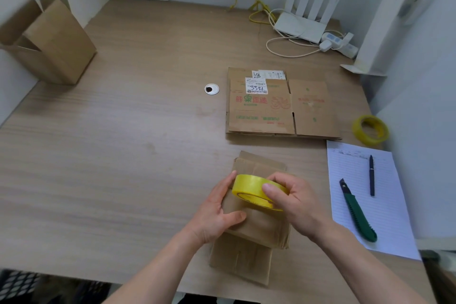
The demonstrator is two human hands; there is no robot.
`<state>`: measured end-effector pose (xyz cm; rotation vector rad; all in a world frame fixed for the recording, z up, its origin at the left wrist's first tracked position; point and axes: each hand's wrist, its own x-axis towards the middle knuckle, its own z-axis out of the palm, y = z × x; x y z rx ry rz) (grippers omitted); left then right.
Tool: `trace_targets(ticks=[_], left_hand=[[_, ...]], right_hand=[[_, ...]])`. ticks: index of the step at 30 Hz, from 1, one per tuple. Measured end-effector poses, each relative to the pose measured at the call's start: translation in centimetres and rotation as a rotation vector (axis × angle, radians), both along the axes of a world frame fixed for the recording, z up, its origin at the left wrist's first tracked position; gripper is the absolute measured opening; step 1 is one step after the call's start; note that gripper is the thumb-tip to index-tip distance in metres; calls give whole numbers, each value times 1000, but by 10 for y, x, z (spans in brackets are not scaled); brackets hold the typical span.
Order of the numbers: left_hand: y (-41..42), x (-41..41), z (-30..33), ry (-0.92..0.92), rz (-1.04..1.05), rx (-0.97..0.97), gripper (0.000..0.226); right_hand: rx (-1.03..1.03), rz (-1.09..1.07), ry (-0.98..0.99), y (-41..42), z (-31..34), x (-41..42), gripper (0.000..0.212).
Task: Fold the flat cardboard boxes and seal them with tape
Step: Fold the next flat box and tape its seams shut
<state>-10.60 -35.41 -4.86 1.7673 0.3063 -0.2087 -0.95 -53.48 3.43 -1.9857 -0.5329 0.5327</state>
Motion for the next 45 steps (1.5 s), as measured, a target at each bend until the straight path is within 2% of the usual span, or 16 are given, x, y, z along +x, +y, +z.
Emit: trace_targets(ticks=[2, 7, 9, 13, 19, 31, 33, 34, 37, 38, 42, 45], left_hand=[[0, 0, 1, 1, 1, 12, 90], [1, -1, 0, 4, 0, 15, 87], [1, -1, 0, 9, -18, 43, 85], [1, 0, 0, 8, -23, 67, 85], [2, 1, 2, 22, -22, 54, 88], [0, 2, 4, 57, -10, -58, 86], [0, 2, 8, 72, -45, 39, 87], [0, 3, 9, 79, -85, 182, 86], [-17, 6, 11, 95, -172, 856, 85], [-31, 9, 13, 84, -168, 966, 87], [-80, 18, 10, 42, -210, 1051, 109], [-73, 24, 6, 17, -280, 1092, 117]], right_hand=[[-142, -29, -74, -3, 8, 4, 50], [-660, -67, -383, -35, 28, 15, 58], [-785, -34, -417, -55, 30, 16, 55], [-762, 17, -356, -75, 20, 14, 49], [-862, 34, -381, -77, 5, 16, 55], [-896, 54, -258, -79, -27, 20, 52], [-891, 61, -187, -79, -31, 22, 50], [-881, 62, -158, -79, -33, 23, 49], [-850, 64, -104, -79, -36, 27, 45], [-844, 62, -80, -80, -37, 28, 44], [-823, 61, -16, -76, -34, 27, 41], [-823, 57, 35, -76, -31, 23, 40]])
